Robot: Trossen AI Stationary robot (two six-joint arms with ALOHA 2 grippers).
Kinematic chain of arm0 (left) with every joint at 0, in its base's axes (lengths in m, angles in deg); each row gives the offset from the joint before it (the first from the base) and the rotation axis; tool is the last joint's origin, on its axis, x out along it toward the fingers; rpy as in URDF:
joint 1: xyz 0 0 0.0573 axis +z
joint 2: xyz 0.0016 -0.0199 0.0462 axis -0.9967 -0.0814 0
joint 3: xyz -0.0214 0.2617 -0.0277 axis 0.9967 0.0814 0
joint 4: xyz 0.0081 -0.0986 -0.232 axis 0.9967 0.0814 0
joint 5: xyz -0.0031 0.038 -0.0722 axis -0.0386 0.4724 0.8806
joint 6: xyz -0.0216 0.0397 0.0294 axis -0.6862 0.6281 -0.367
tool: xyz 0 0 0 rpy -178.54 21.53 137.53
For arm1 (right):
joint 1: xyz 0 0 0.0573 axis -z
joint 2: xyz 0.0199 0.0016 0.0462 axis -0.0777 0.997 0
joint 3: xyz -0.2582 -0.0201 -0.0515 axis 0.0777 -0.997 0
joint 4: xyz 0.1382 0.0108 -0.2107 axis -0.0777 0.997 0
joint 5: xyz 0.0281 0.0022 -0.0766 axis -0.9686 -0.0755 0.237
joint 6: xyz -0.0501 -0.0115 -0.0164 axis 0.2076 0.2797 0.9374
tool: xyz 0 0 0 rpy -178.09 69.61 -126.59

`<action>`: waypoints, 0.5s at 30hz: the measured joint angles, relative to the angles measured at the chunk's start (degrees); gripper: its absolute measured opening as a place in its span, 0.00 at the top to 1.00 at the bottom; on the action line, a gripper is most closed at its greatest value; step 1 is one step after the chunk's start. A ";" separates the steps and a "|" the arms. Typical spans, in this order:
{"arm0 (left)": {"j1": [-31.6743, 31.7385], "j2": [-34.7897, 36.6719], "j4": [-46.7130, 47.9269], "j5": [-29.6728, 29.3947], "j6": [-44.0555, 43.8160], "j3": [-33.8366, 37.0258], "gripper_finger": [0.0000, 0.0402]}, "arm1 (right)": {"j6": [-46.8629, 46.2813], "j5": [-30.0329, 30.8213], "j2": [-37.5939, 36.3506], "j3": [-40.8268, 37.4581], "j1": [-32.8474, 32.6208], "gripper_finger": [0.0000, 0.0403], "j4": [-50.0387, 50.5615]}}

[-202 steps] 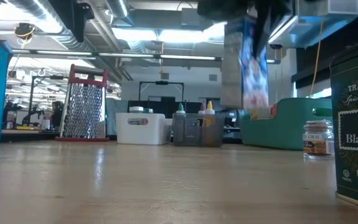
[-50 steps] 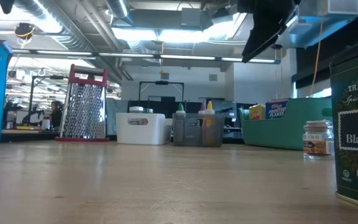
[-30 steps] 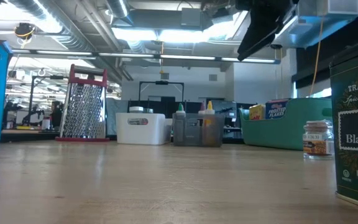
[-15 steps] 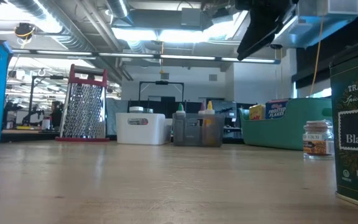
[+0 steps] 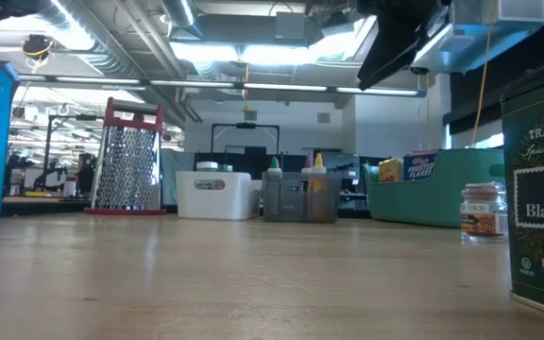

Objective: Pick & Place Kitchen Items
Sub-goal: Put the orange seasoning pack into the white bin

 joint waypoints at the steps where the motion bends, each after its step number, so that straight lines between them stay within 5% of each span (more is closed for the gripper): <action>1: 0.02 0.00 -0.49 -0.70 0.42 0.00 0.34 | 0.01 0.00 0.00 0.00 0.00 0.33 -0.18; 8: -0.02 0.00 -1.43 -6.18 -0.38 0.02 0.34 | 0.02 0.00 0.00 0.00 0.00 0.33 -0.43; 15: 0.00 0.00 -2.28 -3.14 2.70 0.02 0.34 | 0.00 0.00 0.00 0.00 -0.04 0.33 -0.43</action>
